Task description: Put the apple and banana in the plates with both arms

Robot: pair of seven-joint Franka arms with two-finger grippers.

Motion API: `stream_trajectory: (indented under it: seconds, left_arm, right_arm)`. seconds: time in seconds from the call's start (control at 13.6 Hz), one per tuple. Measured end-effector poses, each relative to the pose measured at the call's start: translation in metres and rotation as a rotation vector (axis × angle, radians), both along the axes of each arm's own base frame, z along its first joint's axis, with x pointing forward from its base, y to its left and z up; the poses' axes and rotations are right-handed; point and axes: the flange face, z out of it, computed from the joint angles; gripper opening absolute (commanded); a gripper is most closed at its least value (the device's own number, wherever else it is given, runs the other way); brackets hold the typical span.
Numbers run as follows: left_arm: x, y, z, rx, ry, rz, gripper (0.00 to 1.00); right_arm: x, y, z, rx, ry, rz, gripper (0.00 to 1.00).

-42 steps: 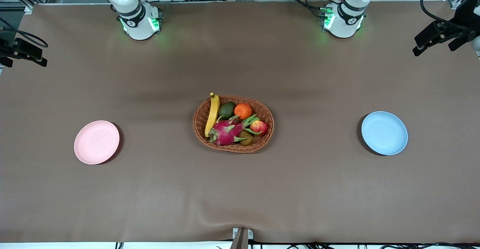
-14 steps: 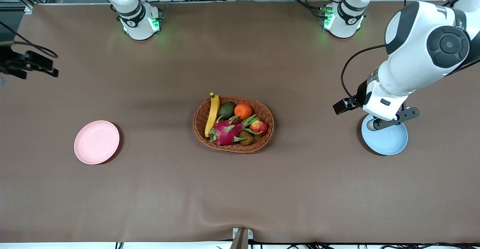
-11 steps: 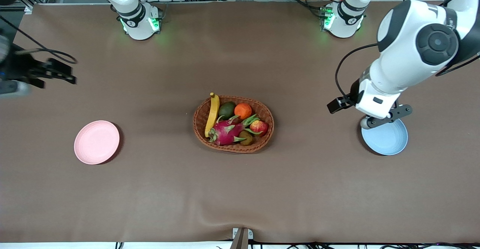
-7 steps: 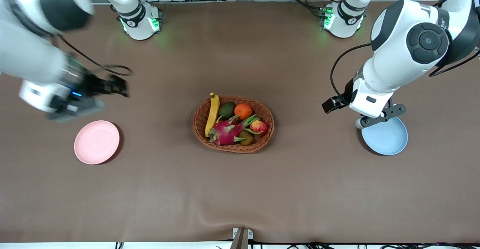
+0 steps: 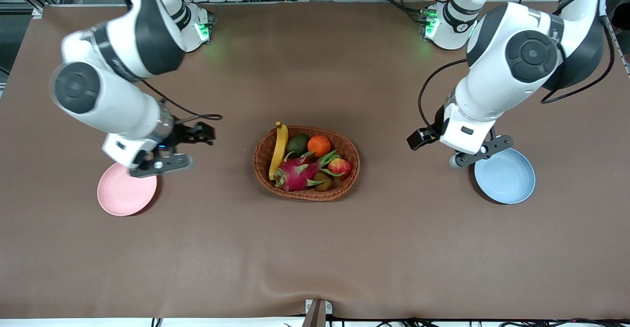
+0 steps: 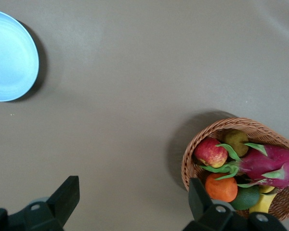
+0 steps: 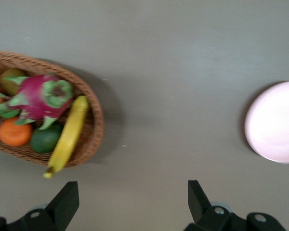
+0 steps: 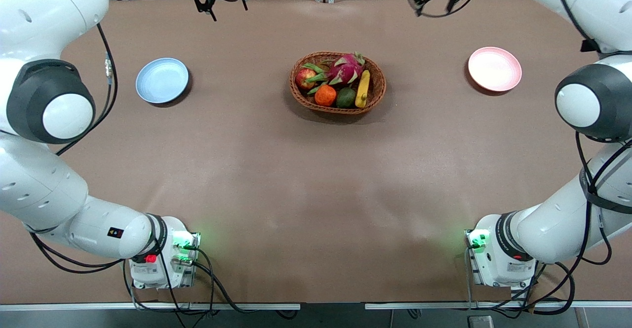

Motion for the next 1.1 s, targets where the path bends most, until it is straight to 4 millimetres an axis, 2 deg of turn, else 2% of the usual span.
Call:
stream_trajectory:
  seconds: [0.15,0.29,0.44,0.51,0.59,0.66,0.88,1.1]
  left_arm:
    - [0.0,-0.008,-0.005,-0.002,-0.002,-0.006,1.0]
    - [0.0,-0.015,-0.01,-0.005,-0.004,-0.011,1.0]
    - [0.0,-0.022,-0.015,-0.009,-0.01,-0.013,1.0]
    - [0.0,-0.027,-0.019,-0.01,-0.011,-0.005,1.0]
    - [0.001,-0.033,-0.025,-0.013,-0.012,0.004,1.0]
    - [0.002,-0.04,-0.031,-0.017,-0.017,0.014,1.0]
    - [0.007,-0.054,-0.051,-0.031,-0.032,0.022,1.0]
    - [0.008,-0.064,-0.065,-0.021,-0.034,0.004,1.0]
  right_arm:
    - [-0.002,-0.058,0.046,-0.04,0.026,-0.055,1.0]
    - [-0.011,-0.123,0.086,-0.019,0.02,-0.023,1.0]
    - [-0.018,-0.192,0.106,0.013,-0.002,0.059,1.0]
    - [-0.019,-0.214,0.107,0.021,-0.004,0.075,1.0]
    - [-0.019,-0.226,0.105,0.024,-0.002,0.08,1.0]
    - [-0.018,-0.226,0.103,0.025,0.002,0.085,1.0]
    - [-0.015,-0.216,0.098,0.027,0.01,0.098,1.0]
    - [-0.024,-0.21,0.092,0.033,0.089,0.086,1.0]
